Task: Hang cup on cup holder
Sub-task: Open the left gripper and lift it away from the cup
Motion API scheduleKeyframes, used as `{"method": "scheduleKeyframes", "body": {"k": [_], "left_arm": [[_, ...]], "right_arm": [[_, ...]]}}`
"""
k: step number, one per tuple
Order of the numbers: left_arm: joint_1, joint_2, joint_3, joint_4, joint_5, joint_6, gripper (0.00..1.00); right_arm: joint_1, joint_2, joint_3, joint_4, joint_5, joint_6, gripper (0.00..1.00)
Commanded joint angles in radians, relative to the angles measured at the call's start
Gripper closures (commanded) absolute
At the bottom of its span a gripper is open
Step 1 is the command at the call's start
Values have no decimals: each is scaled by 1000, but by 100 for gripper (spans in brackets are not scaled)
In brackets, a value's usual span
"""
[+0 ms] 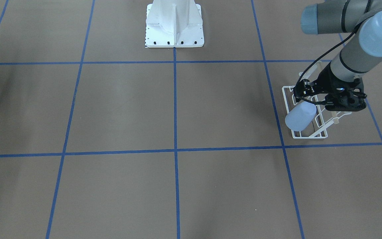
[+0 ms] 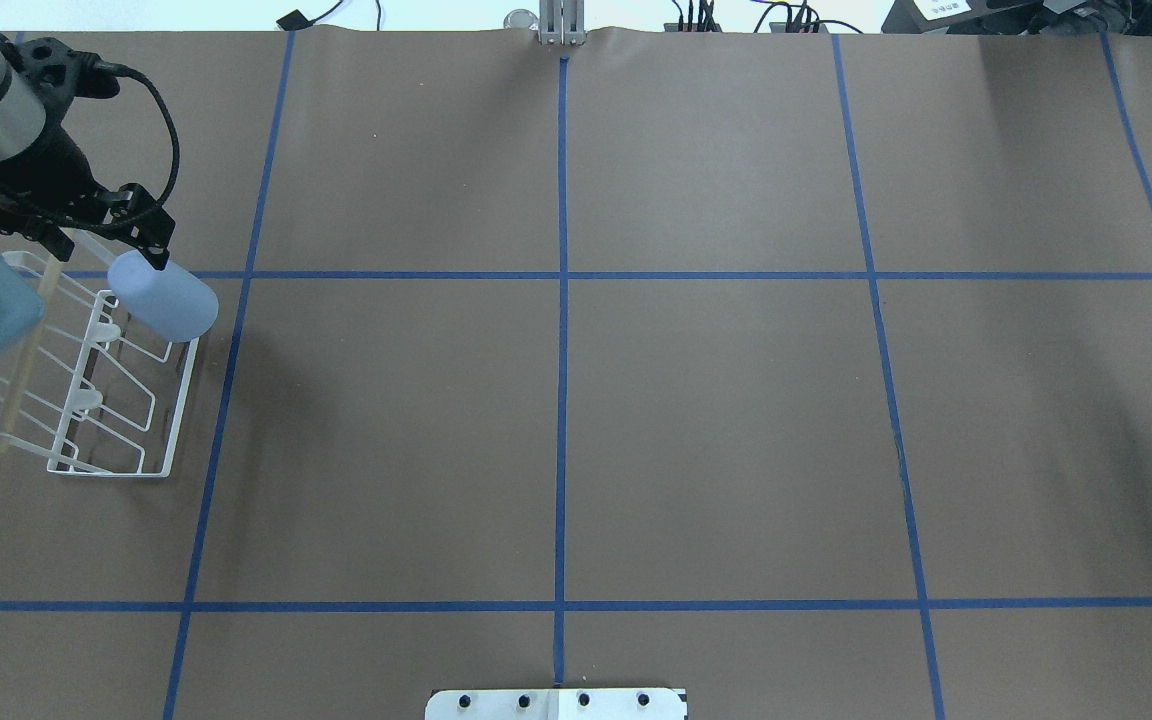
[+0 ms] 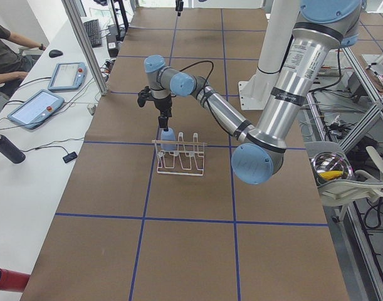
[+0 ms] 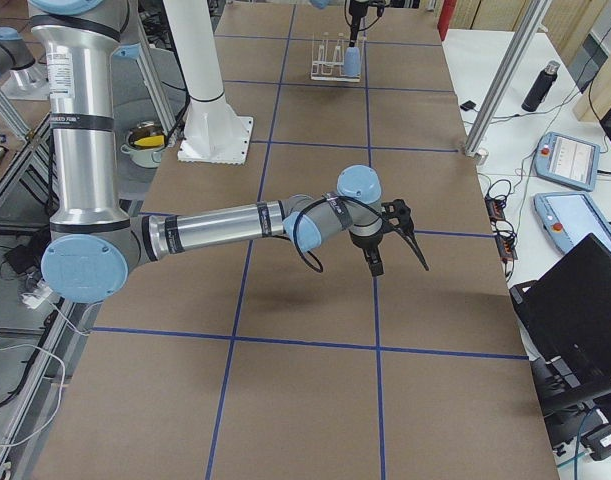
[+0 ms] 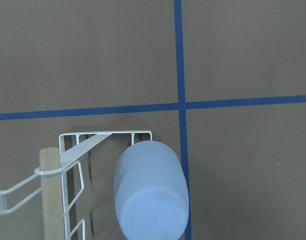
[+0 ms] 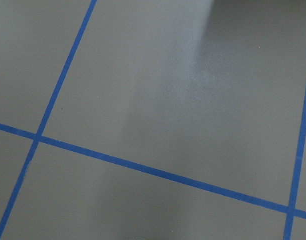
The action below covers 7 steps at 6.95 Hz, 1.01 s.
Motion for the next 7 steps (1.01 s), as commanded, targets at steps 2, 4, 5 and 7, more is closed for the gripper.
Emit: {"method": "scheduleKeyframes", "body": {"k": [2,4,5,7], "left_arm": [[-157,16,94,-121,19,255,2],[-292,173,111,-302,10,325,2],[-334,203,131,-333,-12,339,2],[-365,255,135,-324,-56,418,2]], "right_arm": [[29,71,-6,-211,-9,-57,0],[56,184,4,-477,-7,-148,0],[93,239,33,-630,-13,-233,0],[110,209,40,-679,-19,-269,0]]}}
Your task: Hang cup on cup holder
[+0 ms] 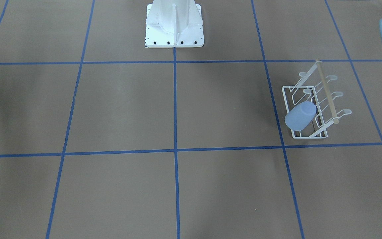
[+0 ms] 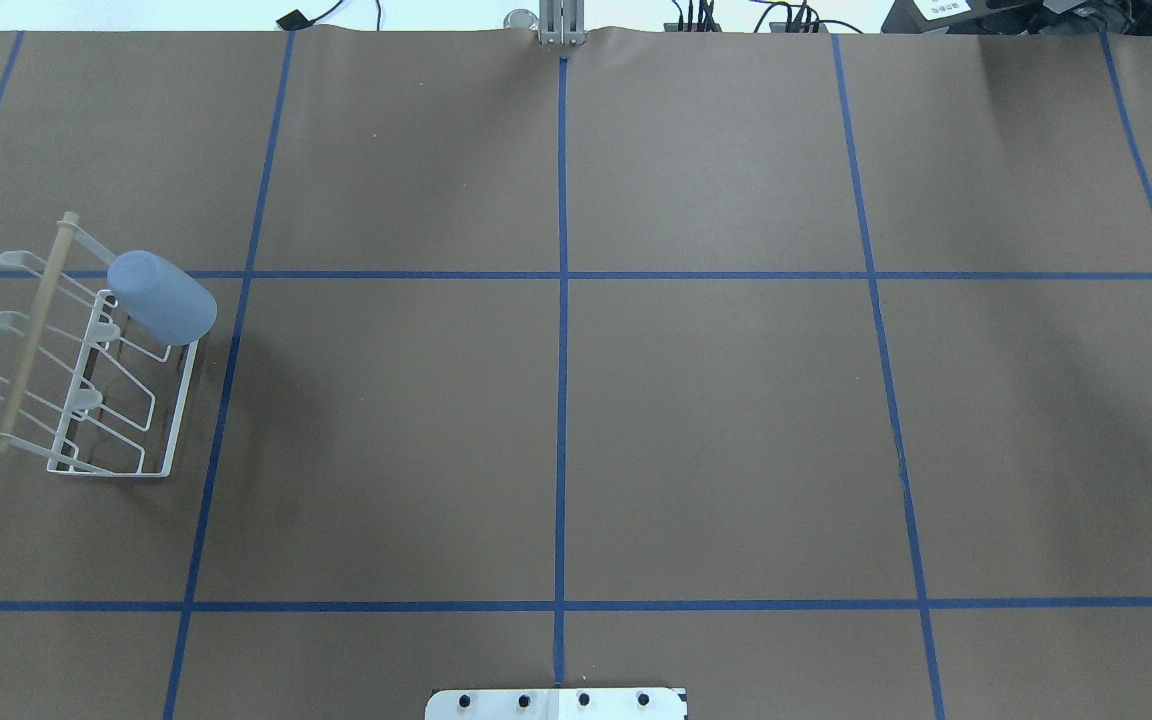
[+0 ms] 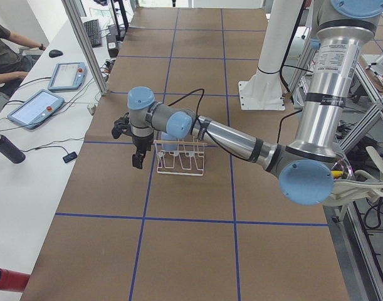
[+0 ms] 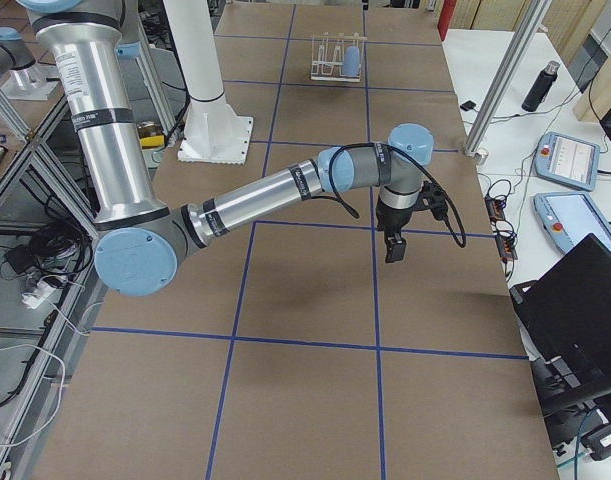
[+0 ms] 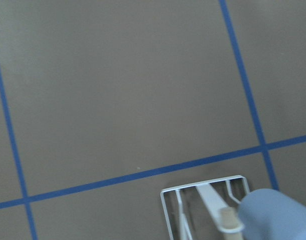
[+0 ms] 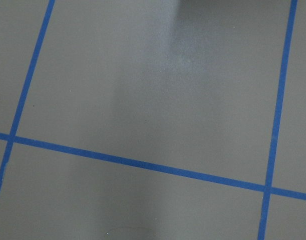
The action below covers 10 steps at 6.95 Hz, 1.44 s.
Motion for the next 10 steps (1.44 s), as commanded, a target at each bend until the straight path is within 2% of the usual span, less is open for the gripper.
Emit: {"method": "scheduleKeyframes", "body": {"k": [1,4,5,6,8,10], "left_arm": [[-19,83,-12,-13,-20,91,2],[-37,88,-16,5,-15,146,2],[-38,88,-17,5,-17,146,2],[-58,91,-13,2,-18,146,2],[-74,83,-11,3,-17,134,2],[-74,83,-8,2,-20,134,2]], "right_arm": [[17,-39,4,-39,-6,-73,0],[37,-102,5,-26,-30,-93,0],[37,-149,-1,48,-18,-149,0],[37,-162,19,81,-9,-144,0],[36,-174,-34,83,-6,-148,0],[36,-182,-30,87,-4,-148,0]]}}
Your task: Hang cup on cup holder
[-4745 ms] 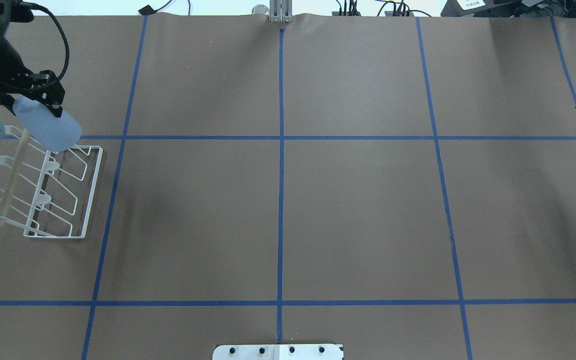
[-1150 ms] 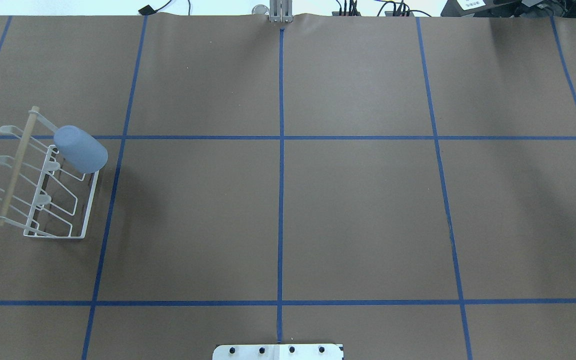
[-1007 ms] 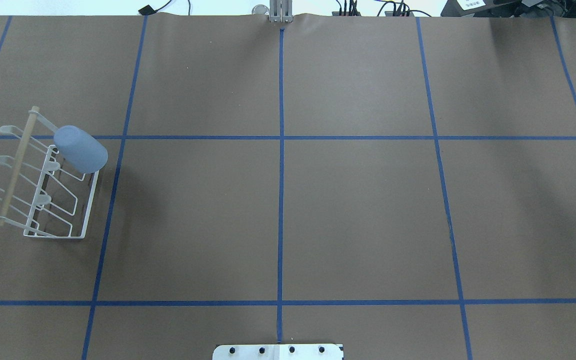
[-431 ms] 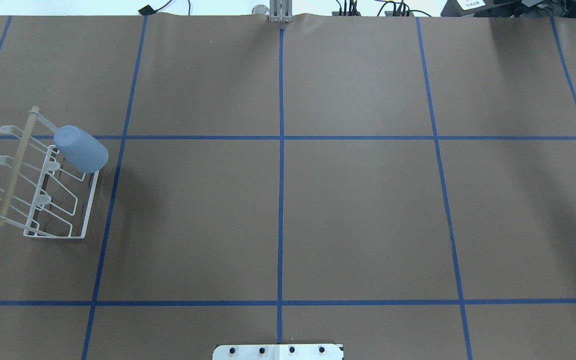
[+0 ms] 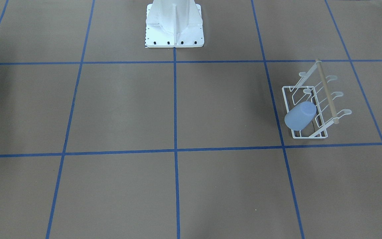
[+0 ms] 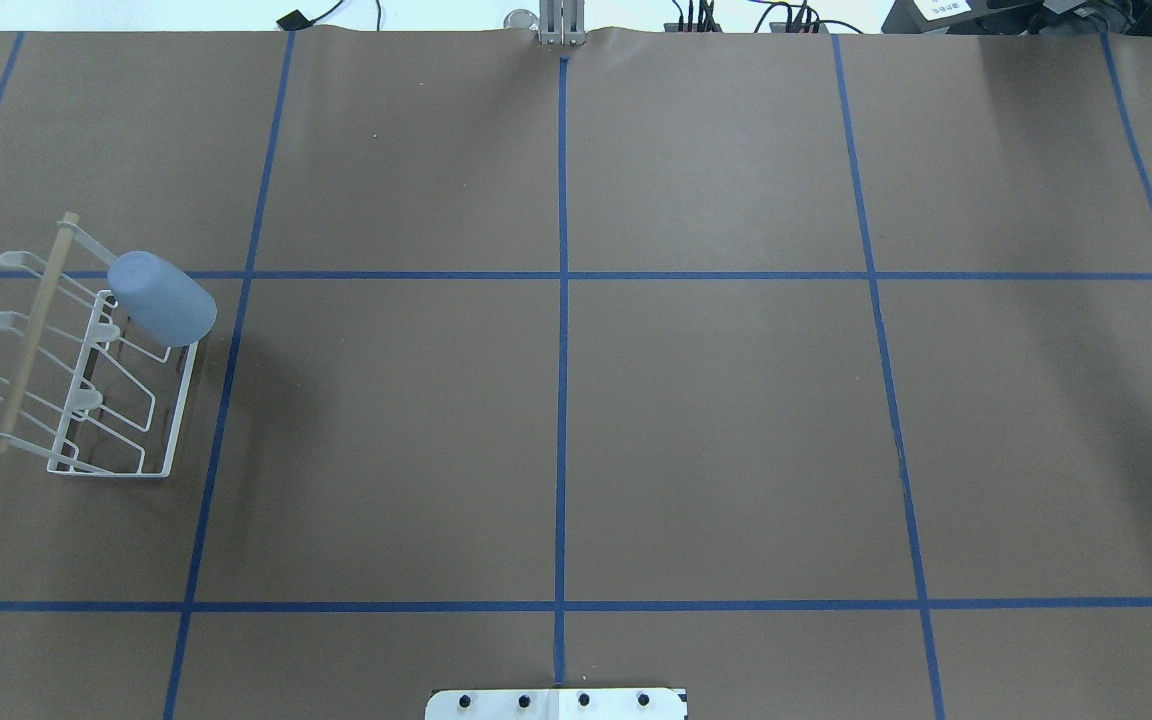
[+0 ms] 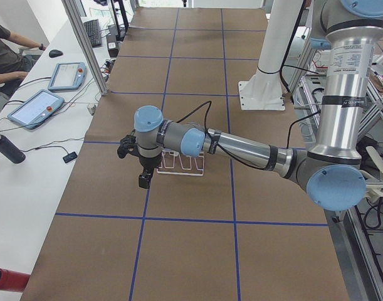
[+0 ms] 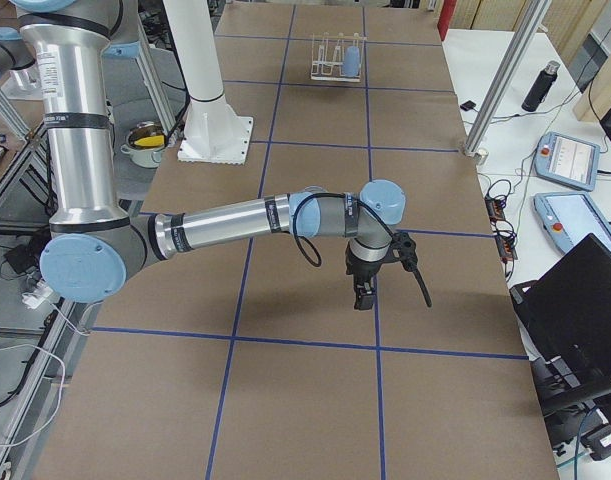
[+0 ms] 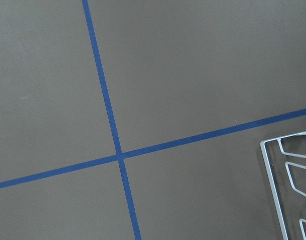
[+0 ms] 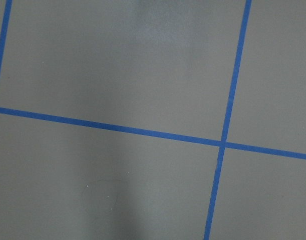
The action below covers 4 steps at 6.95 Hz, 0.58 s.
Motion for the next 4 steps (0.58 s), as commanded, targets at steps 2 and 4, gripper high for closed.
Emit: {"method": "scheduleKeyframes", "body": {"k": [2,4], "left_arm": [[1,2,-1,-7,-2,0,2],[1,-5,-13,-11,-2,0,2]], "right_arm": [[-7,-30,-27,60,12,6,0],[-7,-34,-21,103,16,4,0]]}}
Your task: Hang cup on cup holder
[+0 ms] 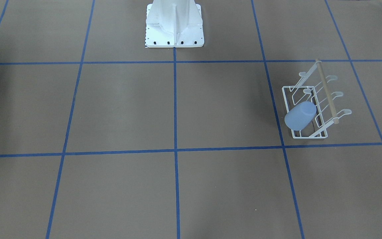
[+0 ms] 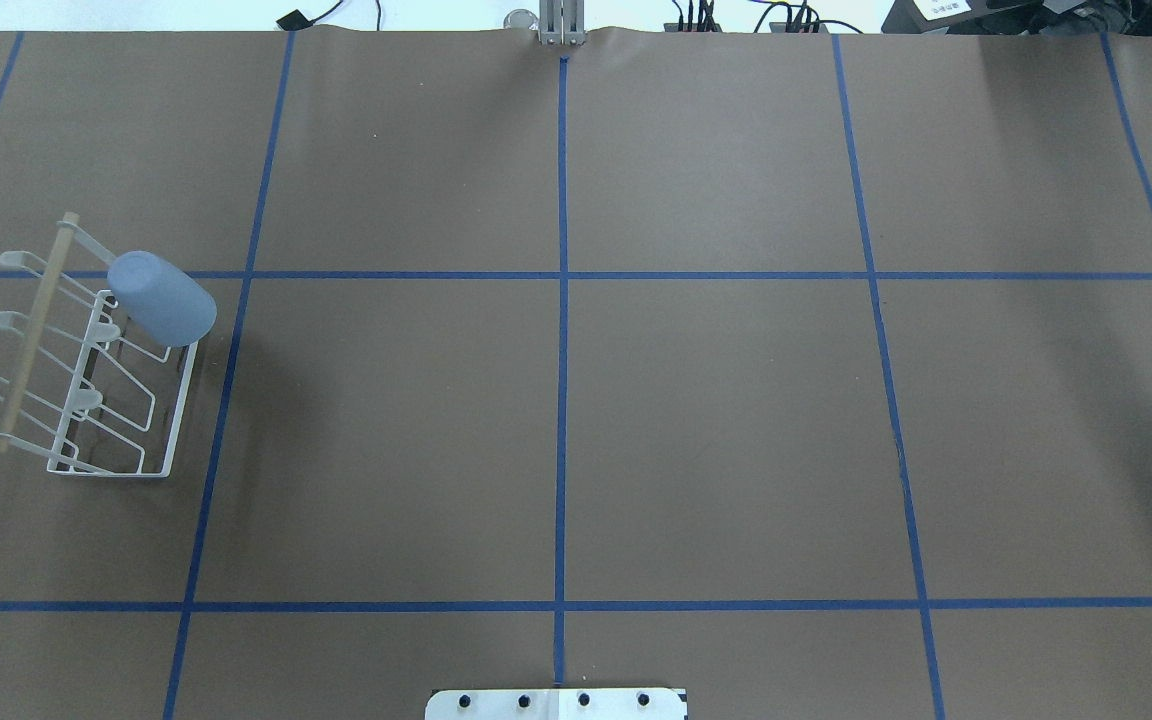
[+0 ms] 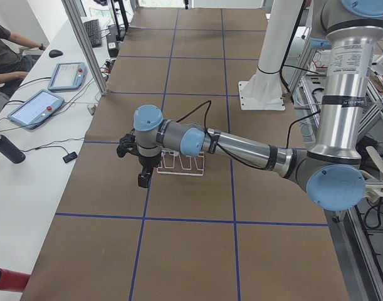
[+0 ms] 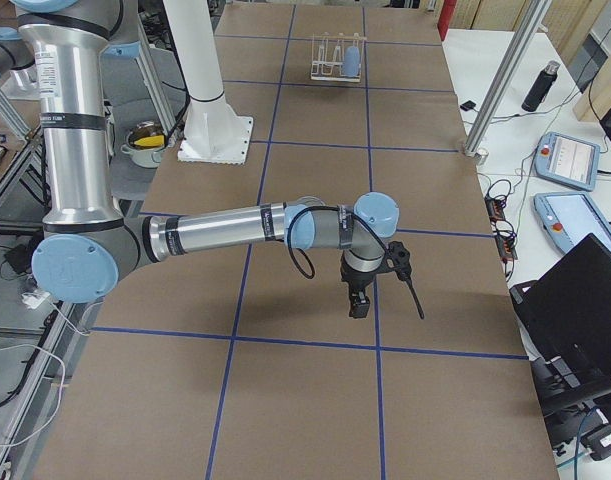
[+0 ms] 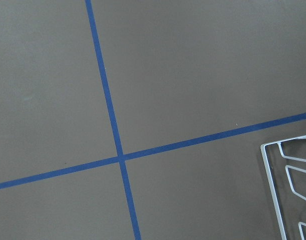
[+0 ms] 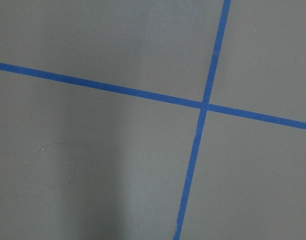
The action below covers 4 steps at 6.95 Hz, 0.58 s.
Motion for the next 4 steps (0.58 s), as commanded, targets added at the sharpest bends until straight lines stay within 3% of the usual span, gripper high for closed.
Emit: {"method": "scheduleKeyframes", "body": {"k": [1,4], "left_arm": [[2,-4,-9,-2,0,0,2],[0,-6,-26,-2,11,0,2]], "right_arm": [[4,-45,31,36,33,1,0],[7,-63,21,36,39,4,0]]}}
